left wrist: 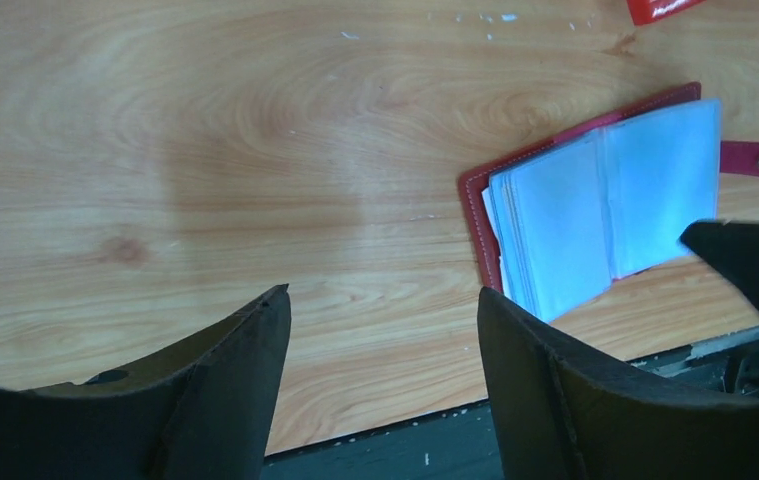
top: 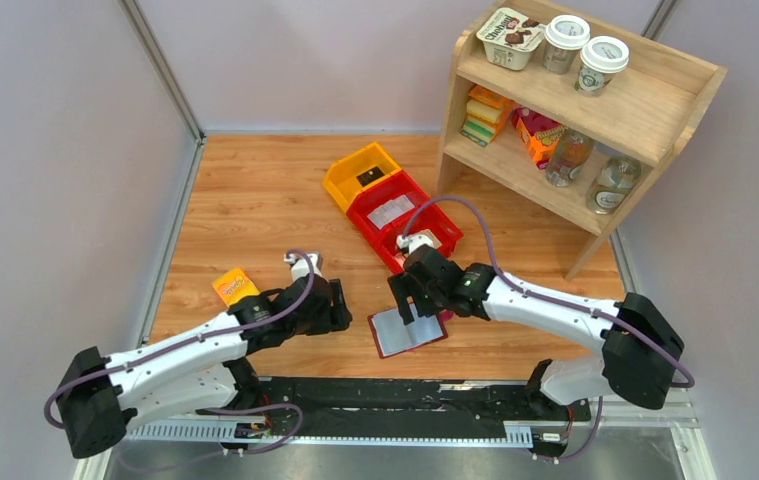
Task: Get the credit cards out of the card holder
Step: Remove the credit card from the card holder.
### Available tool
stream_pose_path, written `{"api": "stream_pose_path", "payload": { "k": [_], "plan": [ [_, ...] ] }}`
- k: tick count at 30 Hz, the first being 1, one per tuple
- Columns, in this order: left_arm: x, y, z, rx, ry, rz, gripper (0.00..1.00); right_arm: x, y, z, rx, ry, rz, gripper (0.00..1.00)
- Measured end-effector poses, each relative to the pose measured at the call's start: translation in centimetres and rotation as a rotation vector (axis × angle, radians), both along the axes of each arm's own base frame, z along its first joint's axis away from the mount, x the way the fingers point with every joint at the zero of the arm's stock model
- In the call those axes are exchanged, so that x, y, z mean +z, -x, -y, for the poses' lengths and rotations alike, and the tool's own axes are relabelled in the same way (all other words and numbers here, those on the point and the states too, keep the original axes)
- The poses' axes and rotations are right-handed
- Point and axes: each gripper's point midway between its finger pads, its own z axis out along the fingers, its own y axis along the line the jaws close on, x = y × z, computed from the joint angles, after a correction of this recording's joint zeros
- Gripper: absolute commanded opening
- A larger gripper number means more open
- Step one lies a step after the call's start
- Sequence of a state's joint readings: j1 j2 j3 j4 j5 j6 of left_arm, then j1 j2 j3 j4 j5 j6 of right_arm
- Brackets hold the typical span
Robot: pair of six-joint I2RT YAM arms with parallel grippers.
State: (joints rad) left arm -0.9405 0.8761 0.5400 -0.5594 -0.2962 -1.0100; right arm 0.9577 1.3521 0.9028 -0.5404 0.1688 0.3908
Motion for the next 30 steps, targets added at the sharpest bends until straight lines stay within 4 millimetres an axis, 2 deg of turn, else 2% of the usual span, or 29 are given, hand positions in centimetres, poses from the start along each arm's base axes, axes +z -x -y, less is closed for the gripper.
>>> {"api": "stream_pose_path", "payload": {
  "k": [3,8,15,20,24,28,30],
  "plan": [
    [-1.4,0.2,1.4,-0.029,0.014,-0.049,0.62,-2.1,2.2,-0.1,0.008,0.001,-0.079,0.83],
    [-3.1,0.4,3.7,-0.072,0.046,-0.117,0.52,-3.2,3.9,-2.0,0.034,-0.019,-0.116,0.86],
    [-5.1,0.9,5.7,-0.098,0.093,-0.19,0.49,-5.7,4.7,-3.2,0.036,0.056,-0.157,0.87],
    [-5.6,1.1,6.5,-0.095,0.134,-0.211,0.47,-6.3,4.8,-3.9,0.039,0.081,-0.164,0.87],
    [-5.7,1.1,6.9,-0.089,0.166,-0.213,0.46,-6.8,4.6,-3.8,0.019,0.111,-0.164,0.81],
    [-5.6,1.1,7.2,-0.084,0.183,-0.217,0.46,-7.0,4.4,-3.6,-0.005,0.124,-0.166,0.65],
    [-5.6,1.1,7.2,-0.084,0.187,-0.219,0.46,-7.0,4.3,-3.6,-0.014,0.122,-0.167,0.63]
  ]
}}
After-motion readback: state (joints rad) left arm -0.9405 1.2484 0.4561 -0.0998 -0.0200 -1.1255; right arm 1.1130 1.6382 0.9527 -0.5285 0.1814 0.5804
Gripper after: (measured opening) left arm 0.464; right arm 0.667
